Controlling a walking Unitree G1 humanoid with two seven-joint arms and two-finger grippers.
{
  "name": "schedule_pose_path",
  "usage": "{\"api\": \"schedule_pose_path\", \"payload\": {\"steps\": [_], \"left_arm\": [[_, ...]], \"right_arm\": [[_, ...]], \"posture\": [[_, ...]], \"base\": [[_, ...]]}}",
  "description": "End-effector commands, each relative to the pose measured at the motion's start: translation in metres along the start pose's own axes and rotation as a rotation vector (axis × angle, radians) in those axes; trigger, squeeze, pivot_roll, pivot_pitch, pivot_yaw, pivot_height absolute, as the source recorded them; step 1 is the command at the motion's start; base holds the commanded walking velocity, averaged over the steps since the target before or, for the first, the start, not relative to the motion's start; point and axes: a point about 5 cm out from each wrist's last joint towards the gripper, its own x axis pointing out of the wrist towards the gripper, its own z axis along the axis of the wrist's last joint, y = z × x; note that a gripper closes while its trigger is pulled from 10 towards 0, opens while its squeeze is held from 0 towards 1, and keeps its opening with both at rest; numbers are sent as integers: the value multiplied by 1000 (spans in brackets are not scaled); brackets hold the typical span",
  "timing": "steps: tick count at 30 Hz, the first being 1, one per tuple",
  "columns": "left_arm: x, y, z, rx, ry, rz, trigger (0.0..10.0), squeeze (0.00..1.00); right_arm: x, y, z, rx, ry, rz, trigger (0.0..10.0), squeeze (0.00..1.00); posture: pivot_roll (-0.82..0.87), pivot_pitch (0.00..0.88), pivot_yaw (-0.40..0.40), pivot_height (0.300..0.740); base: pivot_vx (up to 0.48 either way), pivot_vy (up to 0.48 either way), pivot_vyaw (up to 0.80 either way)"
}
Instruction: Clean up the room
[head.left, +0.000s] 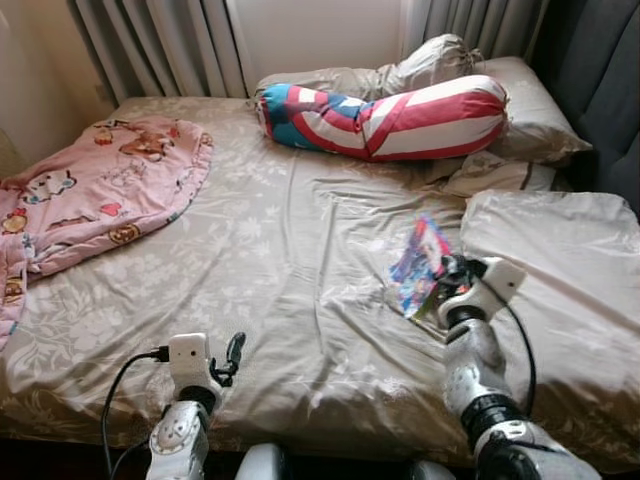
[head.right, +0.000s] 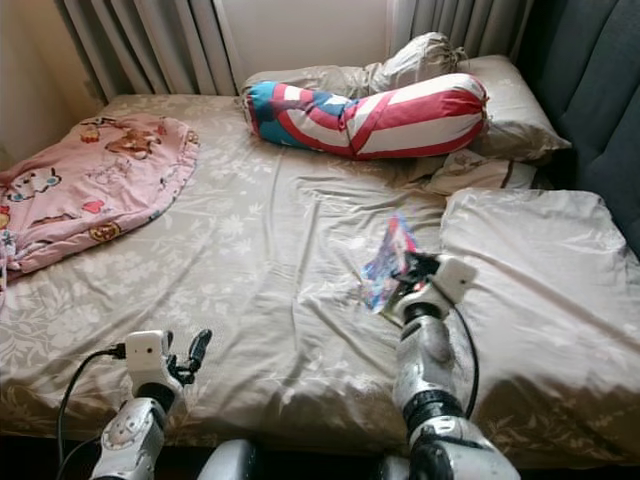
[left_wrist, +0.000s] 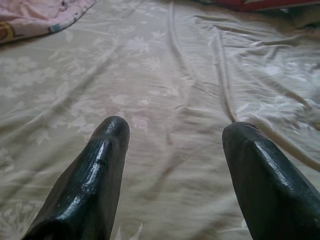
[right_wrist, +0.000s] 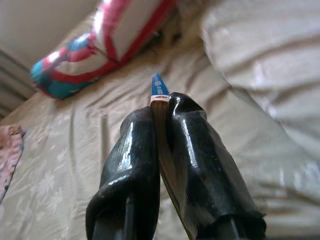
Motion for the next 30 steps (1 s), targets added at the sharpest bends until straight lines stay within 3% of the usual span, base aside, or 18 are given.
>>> {"api": "schedule_pose_path", "payload": {"steps": [1,2,4,5,11,15,17,18,19,22,30], "left_arm": [[-4,7,-1,17,7,5,10000,0],[-8,8,-2,22,10,5,10000,0],[-10,8,-3,24,10,4,10000,0],[-14,8,-4,31,12,-1,10000,0],[-26,10,-7,47,17,-6,10000,0],[-39,13,-11,58,37,-6,10000,0],[-44,14,-12,60,42,-4,10000,0],[-49,14,-13,62,50,-3,10000,0],[-49,14,-13,62,50,-3,10000,0],[-57,14,-14,64,61,-1,10000,0],[-66,15,-13,73,80,-10,10000,0]], "right_arm": [[5,11,5,33,-8,32,10000,0],[7,10,4,95,9,28,10000,0],[7,10,4,122,14,27,10000,0],[8,14,3,197,33,58,10000,0],[14,26,9,305,22,117,10000,0],[17,23,17,441,-22,104,10000,0],[16,13,18,429,-32,53,10000,0],[13,-1,15,411,-31,-17,10000,0],[13,-1,15,411,-31,-17,10000,0],[2,-31,4,372,-2,-173,10000,0],[-24,-64,-26,399,74,-306,10000,0]], "posture": [[130,147,52,641],[139,157,55,641],[149,167,56,641],[157,177,58,641],[183,203,60,641],[200,226,63,641],[202,231,62,641],[209,241,62,641],[209,241,62,641],[220,257,68,641],[245,279,85,641]], "base": [[0,0,0],[0,0,0],[0,0,0],[0,0,0],[0,0,0],[0,0,0],[0,0,0],[0,0,0],[0,0,0],[0,0,0],[0,0,0]]}}
